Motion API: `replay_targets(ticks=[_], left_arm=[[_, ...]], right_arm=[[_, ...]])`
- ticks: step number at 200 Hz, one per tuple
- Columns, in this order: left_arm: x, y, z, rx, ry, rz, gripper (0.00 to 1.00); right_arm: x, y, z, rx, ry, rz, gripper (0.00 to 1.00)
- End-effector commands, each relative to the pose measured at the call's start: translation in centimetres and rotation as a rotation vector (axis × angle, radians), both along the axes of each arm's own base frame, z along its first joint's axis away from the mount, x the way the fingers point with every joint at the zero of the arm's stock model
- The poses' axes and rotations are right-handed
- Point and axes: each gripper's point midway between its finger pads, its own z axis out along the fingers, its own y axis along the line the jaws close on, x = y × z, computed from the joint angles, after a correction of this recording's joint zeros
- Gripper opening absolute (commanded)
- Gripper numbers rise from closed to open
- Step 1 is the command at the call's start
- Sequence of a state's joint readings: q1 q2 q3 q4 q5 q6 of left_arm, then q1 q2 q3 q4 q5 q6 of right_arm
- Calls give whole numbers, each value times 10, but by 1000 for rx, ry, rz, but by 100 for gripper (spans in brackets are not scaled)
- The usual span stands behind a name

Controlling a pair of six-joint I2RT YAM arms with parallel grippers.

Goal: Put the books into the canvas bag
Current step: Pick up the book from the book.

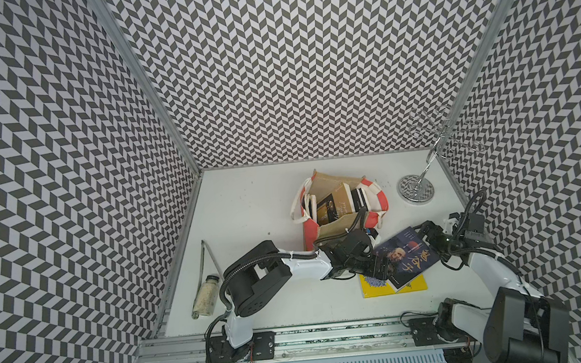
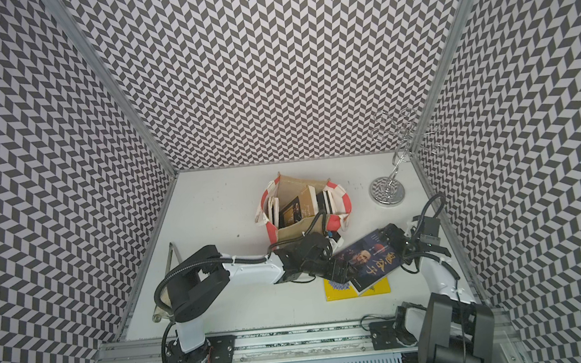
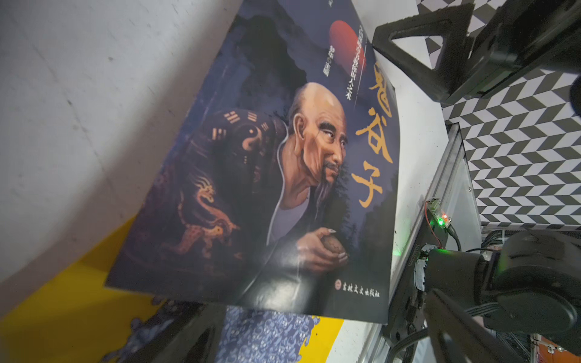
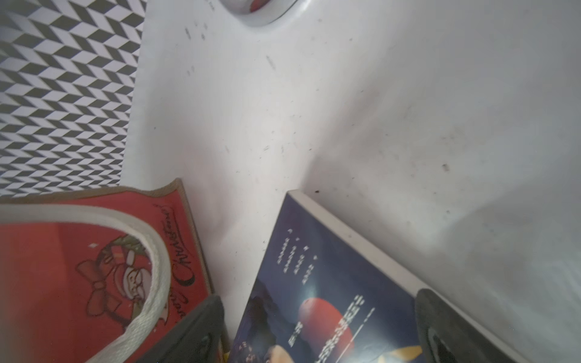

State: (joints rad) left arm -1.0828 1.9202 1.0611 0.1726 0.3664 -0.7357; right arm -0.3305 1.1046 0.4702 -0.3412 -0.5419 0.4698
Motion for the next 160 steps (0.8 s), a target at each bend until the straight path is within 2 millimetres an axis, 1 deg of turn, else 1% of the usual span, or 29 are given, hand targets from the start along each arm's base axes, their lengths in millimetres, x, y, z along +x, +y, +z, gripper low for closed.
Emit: replay_targets(ticks=[1,14,27,38,50,64,76,84,96,109,123,139,160], left_arm=[[7,25,-27,69,71,68,97],[9,32,-29,61,77,85,93],[11,37,-31,52,89,92,89],[12,37,-31,44,93,93,84],[12,36,-29,32,95,90,84],[12,35,-27,29,95,92,85],[12,34,-24,25,93,92,88],[12,33,-23,26,89,89,89],[12,33,-22,36,85,87,90],[10,35,-20,41,82,82,90],[7,37,-18,44,81,75,91],[4,40,-14,64,73,64,92],[1,53,-8,92,45,83,94]], right_arm=[[-11,37,1,63,-3,151,90],[-14,50,0,62,3,199,88],[-15,57,-1,39,3,214,87],[-15,57,-2,21,1,208,87],[-13,55,0,6,-4,200,85],[-2,43,10,-55,-47,154,86],[11,31,20,-111,-106,98,87],[20,20,26,-163,-127,58,90],[29,-3,30,-262,-102,-16,93],[33,-21,25,-339,-49,-65,95],[35,-30,13,-358,24,-78,97],[35,-27,-4,-333,108,-30,97],[29,-15,-25,-273,160,13,97]])
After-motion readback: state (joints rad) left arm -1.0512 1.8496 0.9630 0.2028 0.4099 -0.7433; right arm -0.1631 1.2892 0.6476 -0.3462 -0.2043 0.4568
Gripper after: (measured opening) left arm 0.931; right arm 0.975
